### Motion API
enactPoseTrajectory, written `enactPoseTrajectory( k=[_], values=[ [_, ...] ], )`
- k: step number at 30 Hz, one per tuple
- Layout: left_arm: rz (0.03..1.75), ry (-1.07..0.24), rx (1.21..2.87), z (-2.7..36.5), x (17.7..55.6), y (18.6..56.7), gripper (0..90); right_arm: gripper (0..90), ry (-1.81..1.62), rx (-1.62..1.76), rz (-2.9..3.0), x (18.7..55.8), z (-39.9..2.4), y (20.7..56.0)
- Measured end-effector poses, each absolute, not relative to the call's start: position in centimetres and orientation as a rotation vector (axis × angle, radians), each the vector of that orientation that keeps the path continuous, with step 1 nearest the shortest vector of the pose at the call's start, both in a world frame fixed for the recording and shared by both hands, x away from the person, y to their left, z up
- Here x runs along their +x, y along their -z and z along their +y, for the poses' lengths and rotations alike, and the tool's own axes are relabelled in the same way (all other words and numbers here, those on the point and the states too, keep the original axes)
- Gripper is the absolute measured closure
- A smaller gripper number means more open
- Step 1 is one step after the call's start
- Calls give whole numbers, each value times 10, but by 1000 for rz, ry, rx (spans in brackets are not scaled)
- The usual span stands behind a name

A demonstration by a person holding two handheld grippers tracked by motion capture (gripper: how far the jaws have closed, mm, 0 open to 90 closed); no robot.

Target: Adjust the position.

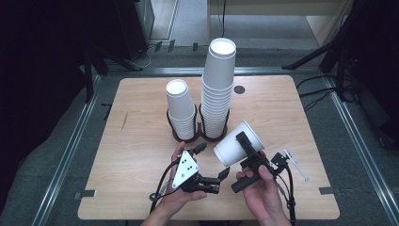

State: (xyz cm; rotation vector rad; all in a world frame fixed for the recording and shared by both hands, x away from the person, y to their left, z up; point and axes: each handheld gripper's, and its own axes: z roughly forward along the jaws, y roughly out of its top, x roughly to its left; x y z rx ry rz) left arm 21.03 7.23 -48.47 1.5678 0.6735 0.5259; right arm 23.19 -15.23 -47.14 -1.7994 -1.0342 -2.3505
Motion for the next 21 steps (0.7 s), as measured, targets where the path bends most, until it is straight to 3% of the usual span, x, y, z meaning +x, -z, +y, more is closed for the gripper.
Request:
enactPoseTrajectory(
  k=[21],
  values=[
    [711,-524,1566,80,216,486,10,120,2575,-1977,-1405,250,-186,471]
  ],
)
